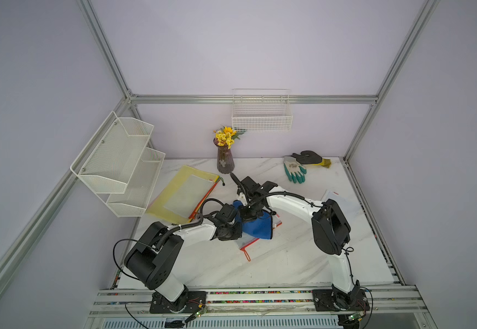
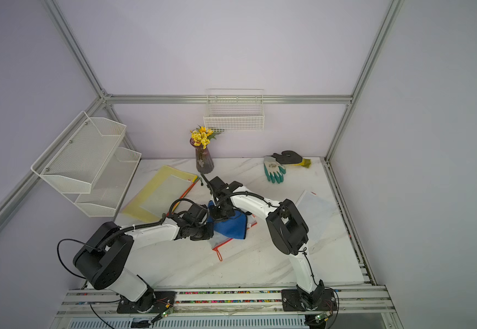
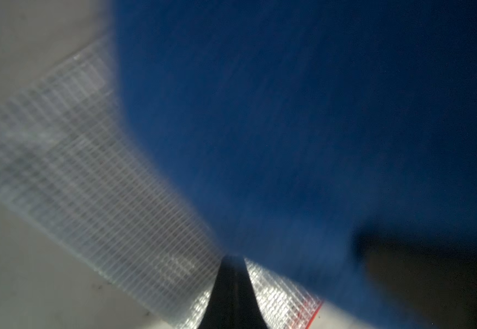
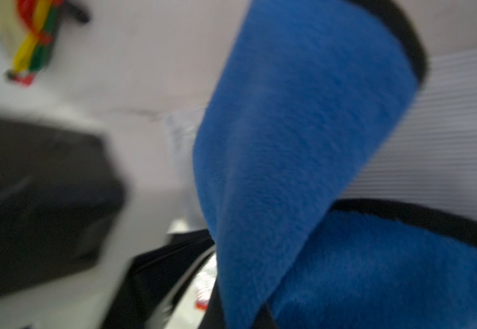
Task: Wipe the document bag
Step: Wipe the dirt from the document bag.
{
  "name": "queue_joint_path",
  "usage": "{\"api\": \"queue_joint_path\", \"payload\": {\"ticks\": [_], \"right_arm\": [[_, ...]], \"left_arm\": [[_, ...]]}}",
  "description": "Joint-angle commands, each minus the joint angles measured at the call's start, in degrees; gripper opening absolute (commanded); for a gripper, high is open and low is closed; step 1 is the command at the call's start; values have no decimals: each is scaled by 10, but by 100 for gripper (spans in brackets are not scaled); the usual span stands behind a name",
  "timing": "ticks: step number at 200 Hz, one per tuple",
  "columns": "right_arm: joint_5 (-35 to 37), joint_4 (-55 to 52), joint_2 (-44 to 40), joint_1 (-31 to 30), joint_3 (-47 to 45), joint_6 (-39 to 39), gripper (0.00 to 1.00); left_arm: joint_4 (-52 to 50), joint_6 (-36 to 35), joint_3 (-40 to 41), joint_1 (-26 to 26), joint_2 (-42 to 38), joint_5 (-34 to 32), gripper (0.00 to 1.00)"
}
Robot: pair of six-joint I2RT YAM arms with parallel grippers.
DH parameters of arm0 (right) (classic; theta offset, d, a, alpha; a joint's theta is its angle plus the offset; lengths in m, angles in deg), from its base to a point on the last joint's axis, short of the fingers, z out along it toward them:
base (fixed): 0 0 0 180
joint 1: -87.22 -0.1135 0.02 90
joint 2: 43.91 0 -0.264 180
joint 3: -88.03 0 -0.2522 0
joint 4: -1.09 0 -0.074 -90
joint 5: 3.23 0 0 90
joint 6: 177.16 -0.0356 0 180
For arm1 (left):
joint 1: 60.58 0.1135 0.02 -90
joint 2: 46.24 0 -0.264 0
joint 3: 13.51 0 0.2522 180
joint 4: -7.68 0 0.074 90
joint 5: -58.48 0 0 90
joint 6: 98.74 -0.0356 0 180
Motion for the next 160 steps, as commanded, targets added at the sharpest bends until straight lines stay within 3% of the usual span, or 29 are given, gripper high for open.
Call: {"api": "queue_joint_path", "payload": {"ticks": [1,25,61,76,89,130,160], "right_arm": [[-66,49,10,18,-70,-55,0],[9,58,27,54,-90,-51,0],[140,40,-16,149,-94,-40,0],[200,17,-32,165,-80,-13,0],[207,-13,-38,167,-58,13,0],[40,-39,-55,93,-35,52,0],[-97,76,-17,55,-42,-31,0]], "left_arm": [[-122,-6,34,-5,46,-38,0],[-122,-5,36,-5,46,-35,0],[-122,-4,43,-5,42,-34,0],[-122,-2,47,-5,39,-34,0],[-122,-2,48,-4,38,-34,0],[-120,-1,46,-5,36,-34,0],[-120,0,45,-5,38,-37,0]]}}
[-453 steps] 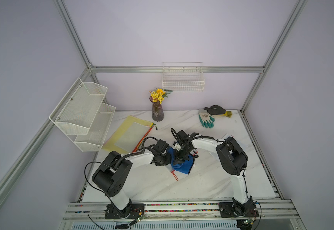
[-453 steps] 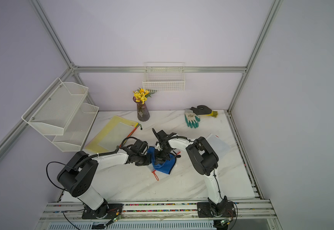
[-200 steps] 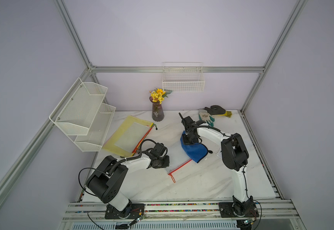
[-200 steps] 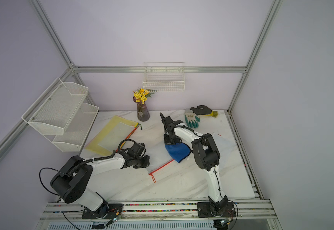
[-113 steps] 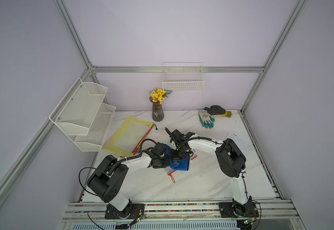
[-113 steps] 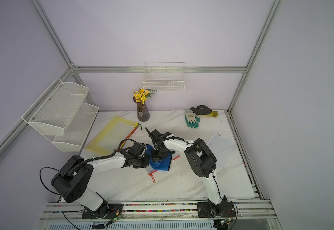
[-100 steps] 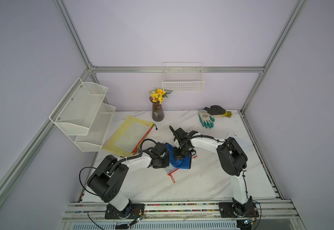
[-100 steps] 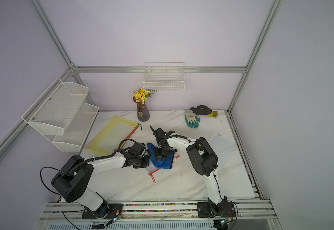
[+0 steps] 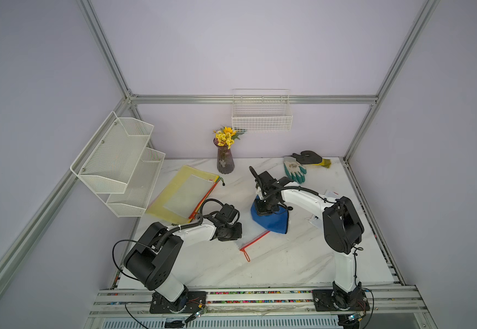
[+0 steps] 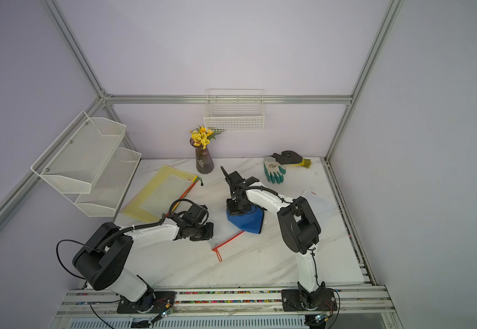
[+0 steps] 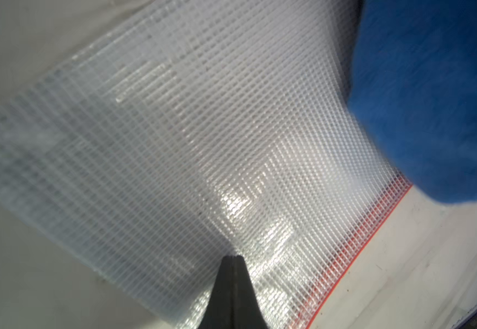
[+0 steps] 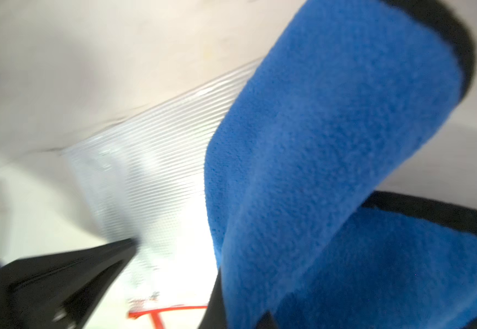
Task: Wipe the document bag
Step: Wipe the dirt from the document bag.
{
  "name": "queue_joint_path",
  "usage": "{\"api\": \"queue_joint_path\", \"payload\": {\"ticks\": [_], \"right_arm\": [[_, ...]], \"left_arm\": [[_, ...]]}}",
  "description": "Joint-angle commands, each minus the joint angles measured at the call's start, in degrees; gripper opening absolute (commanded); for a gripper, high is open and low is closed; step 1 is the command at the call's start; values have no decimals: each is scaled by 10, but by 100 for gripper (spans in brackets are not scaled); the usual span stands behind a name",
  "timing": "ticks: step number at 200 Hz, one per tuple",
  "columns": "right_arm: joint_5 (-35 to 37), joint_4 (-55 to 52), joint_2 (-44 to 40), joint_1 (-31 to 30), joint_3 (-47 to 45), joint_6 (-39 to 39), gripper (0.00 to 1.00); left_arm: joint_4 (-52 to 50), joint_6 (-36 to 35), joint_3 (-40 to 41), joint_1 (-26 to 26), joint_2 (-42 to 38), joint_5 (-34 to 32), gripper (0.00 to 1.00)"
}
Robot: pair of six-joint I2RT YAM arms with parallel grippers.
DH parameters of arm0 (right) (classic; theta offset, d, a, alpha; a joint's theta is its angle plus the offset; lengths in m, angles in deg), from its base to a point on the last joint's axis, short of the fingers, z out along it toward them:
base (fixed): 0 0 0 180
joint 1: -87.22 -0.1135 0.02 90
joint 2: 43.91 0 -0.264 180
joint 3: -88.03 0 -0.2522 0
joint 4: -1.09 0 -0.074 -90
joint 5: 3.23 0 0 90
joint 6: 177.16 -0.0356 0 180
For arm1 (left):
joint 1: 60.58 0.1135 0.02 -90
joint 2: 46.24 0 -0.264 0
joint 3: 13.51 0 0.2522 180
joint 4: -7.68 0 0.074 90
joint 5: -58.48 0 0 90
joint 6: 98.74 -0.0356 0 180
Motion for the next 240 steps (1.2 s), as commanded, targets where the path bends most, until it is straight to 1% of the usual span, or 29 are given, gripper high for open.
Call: {"api": "queue_joint_path", "payload": {"ticks": [1,22,40,59,80,104,115,139,149,161,172,177,193,211,220,229,234,240], "right_arm": [[-135,74,23,-25,3,-53,0],[-147,125,74,-23,5,-92,0],[-135,139,105,0,12,-94,0],[-56,129,110,37,12,-90,0],[33,121,72,83,-17,-75,0],[125,74,24,95,-27,-26,0],[118,49,7,94,-25,-4,0],[20,-10,-30,68,-24,22,0],[1,-33,-46,45,-27,29,0],[9,-44,-65,24,-50,15,0],[0,-10,-75,22,-94,-25,0],[7,2,-73,21,-109,-27,0],[45,18,-35,23,-125,-25,0],[47,41,7,24,-131,-28,0],[45,45,22,24,-134,-30,0],[39,46,34,23,-141,-31,0],[38,47,39,23,-145,-31,0],[36,46,45,23,-151,-30,0]], "left_arm": [[-114,0,43,-5,42,-36,0],[-114,0,42,-5,42,-36,0],[-115,1,43,-6,40,-37,0],[-115,5,46,-8,36,-38,0],[-116,8,47,-10,35,-41,0],[-115,11,47,-10,35,-44,0],[-113,11,46,-10,36,-43,0],[-111,11,38,-10,39,-43,0],[-111,11,34,-9,40,-43,0],[-111,11,30,-10,42,-43,0],[-110,9,25,-10,43,-43,0],[-111,7,23,-9,45,-44,0],[-114,2,15,-10,50,-44,0],[-118,-5,8,-10,48,-40,0],[-121,-9,5,-9,41,-40,5],[-126,-11,3,-10,31,-42,12],[-128,-11,1,-10,24,-44,18],[-132,-13,-1,-9,16,-45,28]]}}
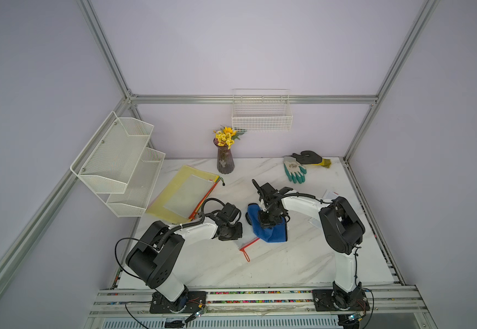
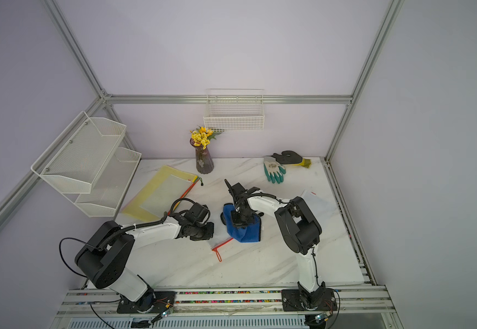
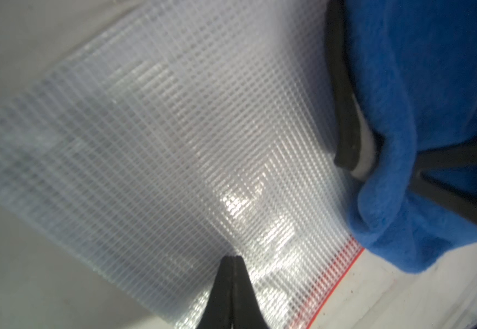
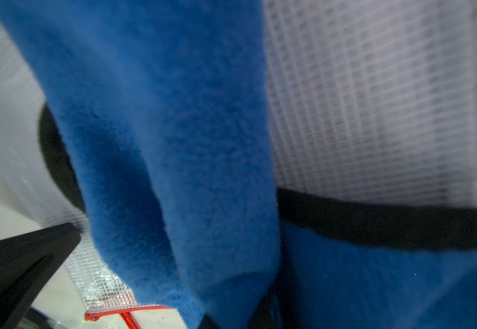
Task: Wipe the document bag
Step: Wipe the dirt from the document bag, then adjust the document bag at the center of the board.
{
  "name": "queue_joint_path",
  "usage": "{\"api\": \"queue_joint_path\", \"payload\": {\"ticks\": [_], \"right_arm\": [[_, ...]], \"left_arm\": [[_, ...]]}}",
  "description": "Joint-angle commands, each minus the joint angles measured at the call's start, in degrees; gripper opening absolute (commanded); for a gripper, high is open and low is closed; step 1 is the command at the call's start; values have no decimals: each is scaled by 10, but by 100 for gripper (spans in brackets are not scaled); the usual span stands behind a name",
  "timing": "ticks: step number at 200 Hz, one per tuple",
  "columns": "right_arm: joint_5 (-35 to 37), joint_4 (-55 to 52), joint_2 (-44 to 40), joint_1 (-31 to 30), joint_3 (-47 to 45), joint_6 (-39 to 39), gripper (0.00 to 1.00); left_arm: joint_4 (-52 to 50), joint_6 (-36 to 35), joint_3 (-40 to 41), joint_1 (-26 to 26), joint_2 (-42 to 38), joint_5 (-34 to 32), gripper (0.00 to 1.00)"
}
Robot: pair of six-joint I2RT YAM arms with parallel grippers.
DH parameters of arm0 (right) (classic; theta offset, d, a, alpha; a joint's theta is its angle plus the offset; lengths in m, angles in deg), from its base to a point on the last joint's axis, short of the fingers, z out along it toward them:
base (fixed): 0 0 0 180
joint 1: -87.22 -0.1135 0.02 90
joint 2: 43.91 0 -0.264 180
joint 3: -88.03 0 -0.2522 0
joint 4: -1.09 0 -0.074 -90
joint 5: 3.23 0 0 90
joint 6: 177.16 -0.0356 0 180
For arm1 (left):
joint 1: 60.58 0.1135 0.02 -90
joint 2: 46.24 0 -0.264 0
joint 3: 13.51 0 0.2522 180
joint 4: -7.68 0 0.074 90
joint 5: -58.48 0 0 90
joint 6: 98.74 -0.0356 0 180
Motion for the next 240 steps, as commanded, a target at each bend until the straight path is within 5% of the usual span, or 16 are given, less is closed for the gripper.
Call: {"api": "queue_joint_path", "payload": {"ticks": [1,27,102,240], "right_arm": [[26,7,51,-1,-35,-9,0],[18,6,70,-1,-53,-7,0],[7,8,108,-1,-46,-3,0],[-10,9,106,0,-49,16,0]], "left_arm": [[-102,-12,21,-3,9,-33,30],[-124,-12,12,-4,-34,-30,47],[-172,90,66,-21,-178,45,59],[-22,133,57,-22,-63,15,62]]}}
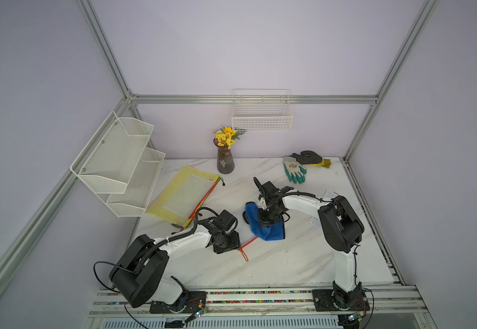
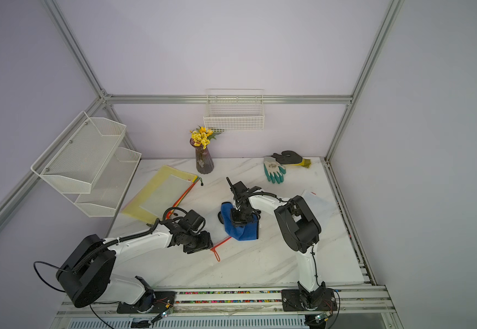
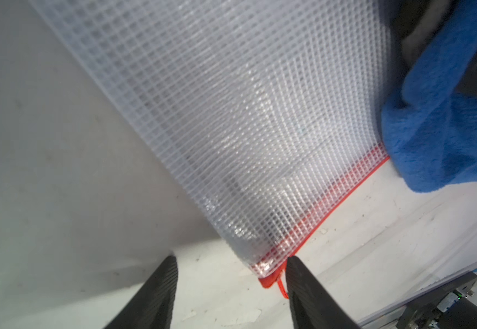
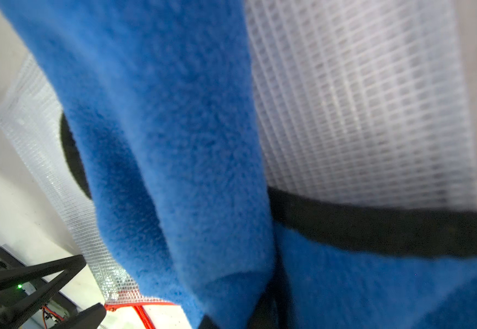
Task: Wipe the document bag
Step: Adjust the document bag at the center of the board.
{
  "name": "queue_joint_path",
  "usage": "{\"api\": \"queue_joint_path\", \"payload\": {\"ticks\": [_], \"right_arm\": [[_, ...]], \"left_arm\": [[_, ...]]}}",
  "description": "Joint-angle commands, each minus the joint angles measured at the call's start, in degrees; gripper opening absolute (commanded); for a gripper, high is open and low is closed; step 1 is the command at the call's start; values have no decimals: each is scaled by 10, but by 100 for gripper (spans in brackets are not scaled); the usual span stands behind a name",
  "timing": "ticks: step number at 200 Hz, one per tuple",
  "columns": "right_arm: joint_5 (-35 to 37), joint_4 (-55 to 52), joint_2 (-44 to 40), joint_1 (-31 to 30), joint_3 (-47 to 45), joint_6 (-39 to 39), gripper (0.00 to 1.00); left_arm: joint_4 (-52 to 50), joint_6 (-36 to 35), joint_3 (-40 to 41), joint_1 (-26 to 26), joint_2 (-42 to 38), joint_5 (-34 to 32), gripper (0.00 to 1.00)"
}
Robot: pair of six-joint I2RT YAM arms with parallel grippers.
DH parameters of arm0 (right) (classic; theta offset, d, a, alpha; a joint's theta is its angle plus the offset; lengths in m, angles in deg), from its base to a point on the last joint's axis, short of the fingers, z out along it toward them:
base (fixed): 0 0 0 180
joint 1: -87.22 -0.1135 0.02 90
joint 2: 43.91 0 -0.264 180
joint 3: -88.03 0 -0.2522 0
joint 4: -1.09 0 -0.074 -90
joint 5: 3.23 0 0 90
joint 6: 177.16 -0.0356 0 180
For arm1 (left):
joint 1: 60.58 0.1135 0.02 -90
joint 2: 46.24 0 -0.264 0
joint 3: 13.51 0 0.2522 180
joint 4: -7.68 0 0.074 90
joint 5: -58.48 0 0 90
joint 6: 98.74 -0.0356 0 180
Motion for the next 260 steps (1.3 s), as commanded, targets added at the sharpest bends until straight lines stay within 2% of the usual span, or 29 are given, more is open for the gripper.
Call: {"api": "queue_joint_path", "payload": {"ticks": [1,26,42,67,96,116,136,172,197,236,260], "right_arm": [[42,-12,83,-9,-45,10,0],[41,-11,81,-9,-48,15,0],[39,-11,79,-9,-50,17,0],[37,-9,73,-8,-56,19,0],[35,-3,66,-9,-66,20,0],[33,-1,61,-8,-68,21,0],[31,-1,53,-9,-68,18,0],[21,-12,-17,-4,-44,-6,0],[25,-43,-78,13,1,-20,0],[42,-87,-134,59,41,-15,0],[65,-88,-171,81,37,-22,0]], "left_arm": [[47,20,7,-1,28,-16,62],[76,30,15,-2,53,0,57],[88,41,24,-3,55,3,47],[97,55,38,-6,42,-4,26],[95,61,39,-12,26,-16,15],[91,59,33,-13,24,-23,10],[85,51,23,-13,22,-30,0],[35,24,-13,-12,-10,-74,0],[-38,-24,-70,-7,-43,-112,0],[-161,-138,-205,5,-31,-177,0],[-218,-276,-308,1,-22,-220,0]]}}
